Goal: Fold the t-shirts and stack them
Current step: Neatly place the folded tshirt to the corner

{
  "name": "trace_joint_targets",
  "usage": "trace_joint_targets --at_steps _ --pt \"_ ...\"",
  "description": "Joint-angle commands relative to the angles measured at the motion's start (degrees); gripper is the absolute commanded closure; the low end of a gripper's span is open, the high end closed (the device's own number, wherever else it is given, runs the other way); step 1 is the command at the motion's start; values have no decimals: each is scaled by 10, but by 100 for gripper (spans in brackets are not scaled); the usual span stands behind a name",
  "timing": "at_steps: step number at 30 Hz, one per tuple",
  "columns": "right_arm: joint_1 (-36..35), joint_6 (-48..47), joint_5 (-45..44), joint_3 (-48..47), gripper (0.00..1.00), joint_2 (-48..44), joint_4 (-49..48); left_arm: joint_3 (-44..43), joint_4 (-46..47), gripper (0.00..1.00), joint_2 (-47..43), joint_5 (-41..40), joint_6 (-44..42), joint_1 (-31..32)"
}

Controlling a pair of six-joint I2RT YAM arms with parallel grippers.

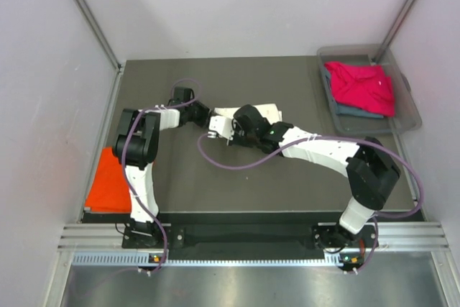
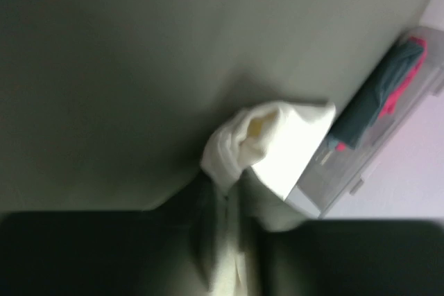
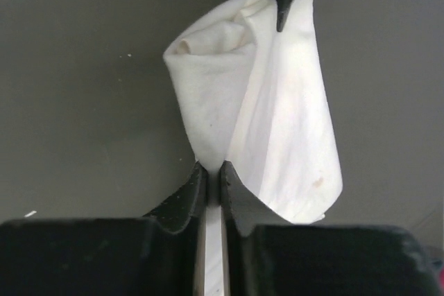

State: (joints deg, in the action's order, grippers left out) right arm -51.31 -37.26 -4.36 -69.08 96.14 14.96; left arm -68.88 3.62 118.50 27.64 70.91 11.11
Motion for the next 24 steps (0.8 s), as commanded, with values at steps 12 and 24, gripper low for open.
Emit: trace_joint_targets --at_steps 12,24 --pt "14 295 -21 75 35 -199 89 -9 -217 100 -180 -224 -161 14" --pt "15 333 15 115 39 -320 118 -63 -465 100 -349 -551 -166 11"
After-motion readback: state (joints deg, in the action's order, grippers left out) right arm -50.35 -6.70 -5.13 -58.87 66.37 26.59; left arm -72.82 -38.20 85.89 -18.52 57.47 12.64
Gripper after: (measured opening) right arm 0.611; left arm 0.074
